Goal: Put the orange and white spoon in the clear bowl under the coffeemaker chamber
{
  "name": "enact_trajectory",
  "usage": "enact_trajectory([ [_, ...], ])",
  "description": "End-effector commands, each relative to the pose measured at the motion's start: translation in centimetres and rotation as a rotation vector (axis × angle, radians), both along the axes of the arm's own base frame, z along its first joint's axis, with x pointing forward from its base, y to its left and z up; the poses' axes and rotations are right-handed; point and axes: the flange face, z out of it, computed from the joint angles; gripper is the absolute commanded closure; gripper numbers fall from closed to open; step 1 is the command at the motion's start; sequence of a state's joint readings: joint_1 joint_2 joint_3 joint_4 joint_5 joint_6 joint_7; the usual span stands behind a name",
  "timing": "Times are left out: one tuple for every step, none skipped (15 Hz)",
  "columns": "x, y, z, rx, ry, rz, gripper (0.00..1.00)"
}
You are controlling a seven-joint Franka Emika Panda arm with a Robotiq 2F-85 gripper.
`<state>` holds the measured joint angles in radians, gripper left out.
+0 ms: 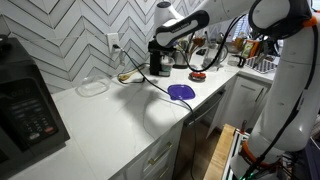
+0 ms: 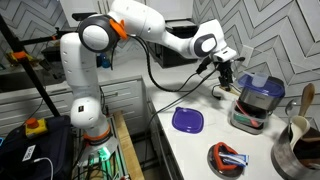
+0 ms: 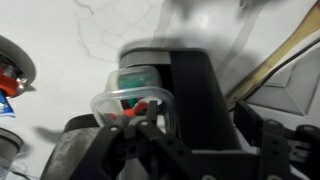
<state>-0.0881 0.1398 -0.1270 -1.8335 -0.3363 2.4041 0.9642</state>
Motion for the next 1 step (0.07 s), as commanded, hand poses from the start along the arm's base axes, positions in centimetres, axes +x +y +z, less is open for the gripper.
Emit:
enact_trajectory([
  [-0.15,0.53,0.67,0.014,-0.005,0.032,0.07],
])
